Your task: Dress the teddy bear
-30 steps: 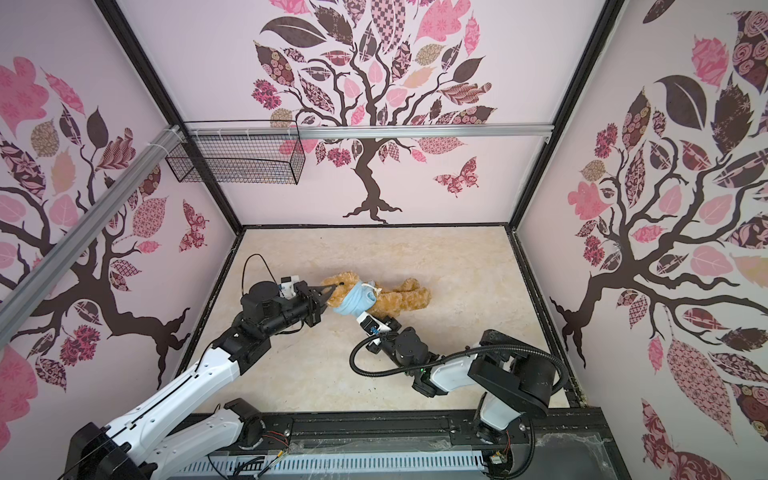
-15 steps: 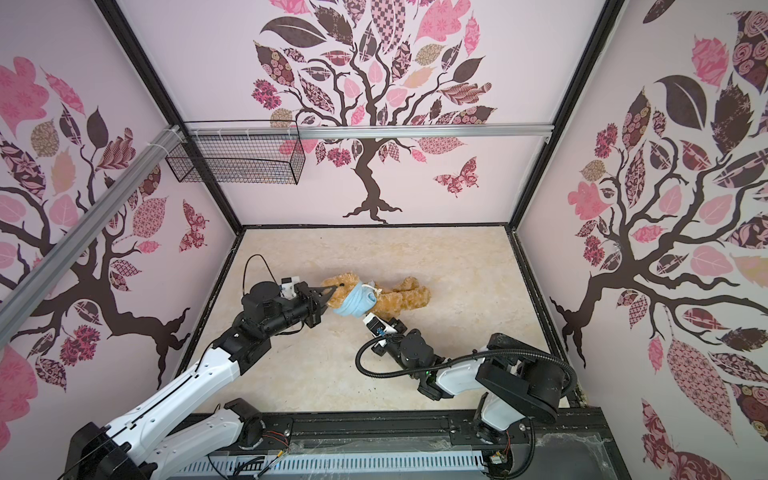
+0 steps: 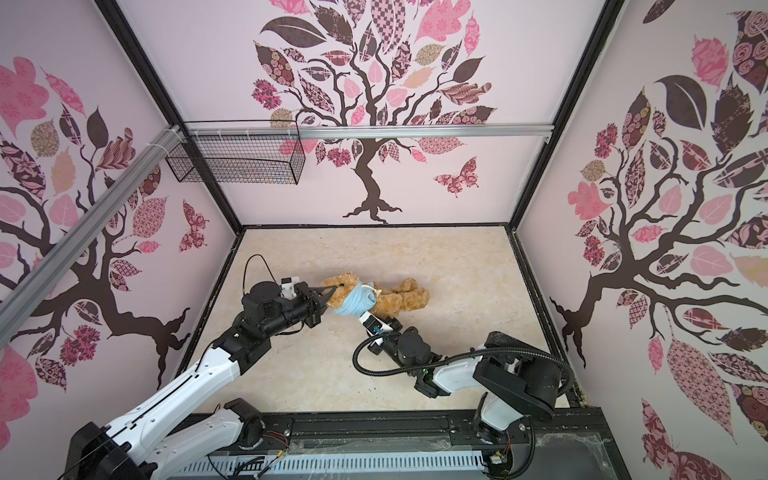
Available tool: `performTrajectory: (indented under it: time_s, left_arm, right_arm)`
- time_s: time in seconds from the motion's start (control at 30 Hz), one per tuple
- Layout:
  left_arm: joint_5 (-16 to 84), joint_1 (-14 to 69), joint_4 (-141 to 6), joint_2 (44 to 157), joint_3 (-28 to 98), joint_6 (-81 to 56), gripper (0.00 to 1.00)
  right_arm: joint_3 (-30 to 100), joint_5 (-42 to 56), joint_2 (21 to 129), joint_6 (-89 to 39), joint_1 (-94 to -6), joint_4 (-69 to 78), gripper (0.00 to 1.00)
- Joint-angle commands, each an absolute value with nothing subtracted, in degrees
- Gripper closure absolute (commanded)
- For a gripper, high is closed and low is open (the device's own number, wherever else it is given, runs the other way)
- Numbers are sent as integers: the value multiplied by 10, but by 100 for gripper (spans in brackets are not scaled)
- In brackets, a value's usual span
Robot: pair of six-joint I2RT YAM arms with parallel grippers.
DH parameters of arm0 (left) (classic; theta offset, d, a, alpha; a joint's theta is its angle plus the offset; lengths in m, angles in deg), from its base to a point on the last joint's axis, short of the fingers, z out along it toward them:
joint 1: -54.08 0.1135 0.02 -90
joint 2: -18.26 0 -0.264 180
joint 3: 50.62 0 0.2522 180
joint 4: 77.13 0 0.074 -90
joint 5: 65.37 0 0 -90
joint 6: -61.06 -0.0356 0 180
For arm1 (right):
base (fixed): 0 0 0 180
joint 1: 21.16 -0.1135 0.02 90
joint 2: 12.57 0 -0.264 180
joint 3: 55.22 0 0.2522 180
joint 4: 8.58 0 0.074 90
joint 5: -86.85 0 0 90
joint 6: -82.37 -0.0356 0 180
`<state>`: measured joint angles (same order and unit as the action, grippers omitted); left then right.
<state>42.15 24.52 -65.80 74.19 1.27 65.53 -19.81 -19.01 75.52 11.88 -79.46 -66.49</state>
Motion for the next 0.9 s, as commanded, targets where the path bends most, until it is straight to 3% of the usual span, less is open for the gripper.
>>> performTrajectory:
  time_s: [0.0,0.37,0.47,0.6,0.87]
  left_arm:
    - [428,244,-677,739,2,654,100]
    - [428,243,-679,741,0,658,100]
    - [425,245,-680,740,-4,659,100]
    - [425,255,-682,738,-9,659,100]
    - [419,288,-655,730,-6,620,100]
  right_arm:
    - [-167,-193,774,117,-792,-684,84]
    - [-145,-168,787,87,-767,-697,85]
    - [-151,-172,782,73,-762,-702,91]
    - [-180,-196,765,36,-760,-711,100]
    - [-236,-287,703,-58,-759,-666,100]
